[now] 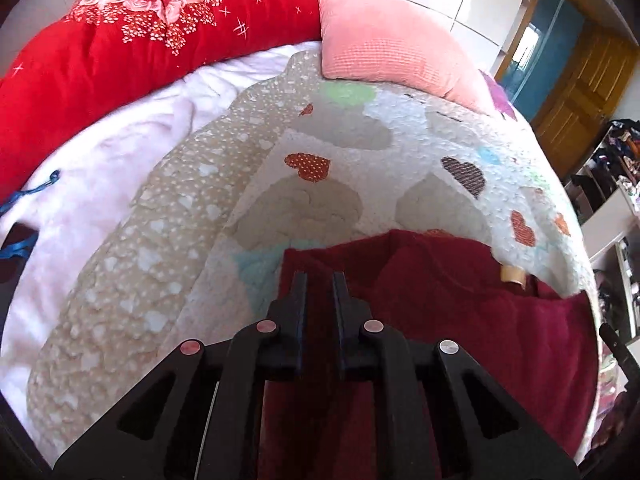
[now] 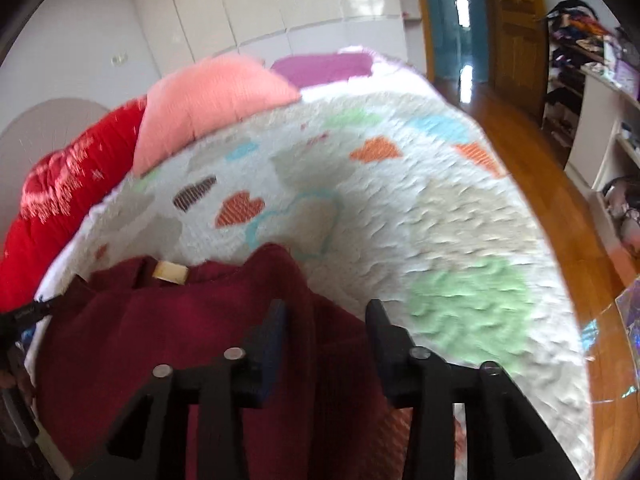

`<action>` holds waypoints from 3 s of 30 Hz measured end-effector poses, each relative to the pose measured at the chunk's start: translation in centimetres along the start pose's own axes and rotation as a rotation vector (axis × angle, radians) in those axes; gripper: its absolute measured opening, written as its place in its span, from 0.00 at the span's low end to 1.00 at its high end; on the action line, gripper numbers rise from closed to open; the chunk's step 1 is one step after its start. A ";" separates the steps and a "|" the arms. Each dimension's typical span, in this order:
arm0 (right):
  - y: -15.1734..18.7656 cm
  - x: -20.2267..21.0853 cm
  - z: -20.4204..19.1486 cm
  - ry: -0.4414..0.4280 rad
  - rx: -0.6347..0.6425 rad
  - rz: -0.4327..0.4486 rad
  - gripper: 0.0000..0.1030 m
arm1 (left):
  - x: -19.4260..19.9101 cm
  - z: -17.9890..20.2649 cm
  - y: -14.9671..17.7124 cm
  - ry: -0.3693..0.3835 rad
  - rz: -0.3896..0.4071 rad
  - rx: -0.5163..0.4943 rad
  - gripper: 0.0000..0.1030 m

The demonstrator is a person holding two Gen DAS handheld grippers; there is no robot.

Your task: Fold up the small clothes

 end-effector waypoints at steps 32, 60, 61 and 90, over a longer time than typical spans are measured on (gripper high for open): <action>9.0 2.1 -8.8 -0.149 0.072 -0.092 0.47 | 0.9 0.8 6.4 -0.054 0.006 0.000 0.67; 8.5 4.4 -11.5 -0.168 0.123 0.012 0.53 | 2.8 1.1 8.1 -0.079 0.009 -0.015 0.68; 8.5 4.3 -11.4 -0.174 0.112 0.010 0.53 | 2.9 1.0 8.2 -0.077 0.008 -0.013 0.68; 3.6 -1.8 -29.5 -0.461 0.200 -0.130 0.53 | 5.0 -3.3 11.8 0.073 0.008 0.131 0.69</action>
Point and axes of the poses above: each gripper's, at about its wrist camera, not at the fingertips, and x roughly against the way its jaws point, z to its right, y to its underside, the point moved 8 cm from there along -x, roughly the way its jaws point, and after that the axes turned 4 degrees about x, right-handed, at the moved point
